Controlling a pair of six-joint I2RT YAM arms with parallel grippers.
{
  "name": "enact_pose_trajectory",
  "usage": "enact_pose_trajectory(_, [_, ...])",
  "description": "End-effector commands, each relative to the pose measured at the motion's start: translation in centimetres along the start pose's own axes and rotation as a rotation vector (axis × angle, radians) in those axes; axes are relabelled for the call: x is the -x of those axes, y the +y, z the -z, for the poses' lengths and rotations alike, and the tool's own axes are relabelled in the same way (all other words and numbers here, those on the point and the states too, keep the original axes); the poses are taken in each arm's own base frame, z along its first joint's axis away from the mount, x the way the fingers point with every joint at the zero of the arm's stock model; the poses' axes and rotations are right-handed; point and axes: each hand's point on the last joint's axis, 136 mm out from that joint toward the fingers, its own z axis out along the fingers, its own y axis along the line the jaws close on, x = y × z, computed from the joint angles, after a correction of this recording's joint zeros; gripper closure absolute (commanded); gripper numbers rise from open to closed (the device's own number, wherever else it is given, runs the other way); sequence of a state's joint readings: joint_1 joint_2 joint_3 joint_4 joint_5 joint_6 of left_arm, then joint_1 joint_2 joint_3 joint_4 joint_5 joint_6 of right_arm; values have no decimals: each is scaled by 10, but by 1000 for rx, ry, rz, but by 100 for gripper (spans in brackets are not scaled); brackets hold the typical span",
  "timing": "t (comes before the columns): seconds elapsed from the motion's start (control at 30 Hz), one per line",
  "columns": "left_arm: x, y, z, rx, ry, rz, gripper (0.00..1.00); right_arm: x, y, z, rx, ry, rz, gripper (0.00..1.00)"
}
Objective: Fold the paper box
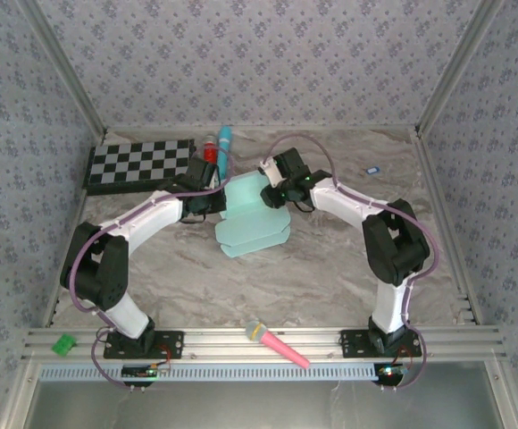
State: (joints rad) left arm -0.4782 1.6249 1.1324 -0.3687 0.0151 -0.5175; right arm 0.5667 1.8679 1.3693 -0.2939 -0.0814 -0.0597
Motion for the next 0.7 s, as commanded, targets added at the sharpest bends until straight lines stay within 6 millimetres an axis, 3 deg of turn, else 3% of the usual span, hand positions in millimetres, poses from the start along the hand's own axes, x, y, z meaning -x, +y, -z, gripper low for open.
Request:
enact_pose_trajectory(0.0, [14, -16, 12, -58, -34, 2, 100, 3, -24, -2, -147, 7, -32, 75])
enact_pose_trajectory(0.33, [13, -15, 6, -51, -25, 12, 100, -2, -38, 3, -354, 16, -58, 84])
enact_pose_trajectory(0.67, [12, -14, 4, -47, -21, 16, 100, -13, -50, 11, -562, 57, -99, 87])
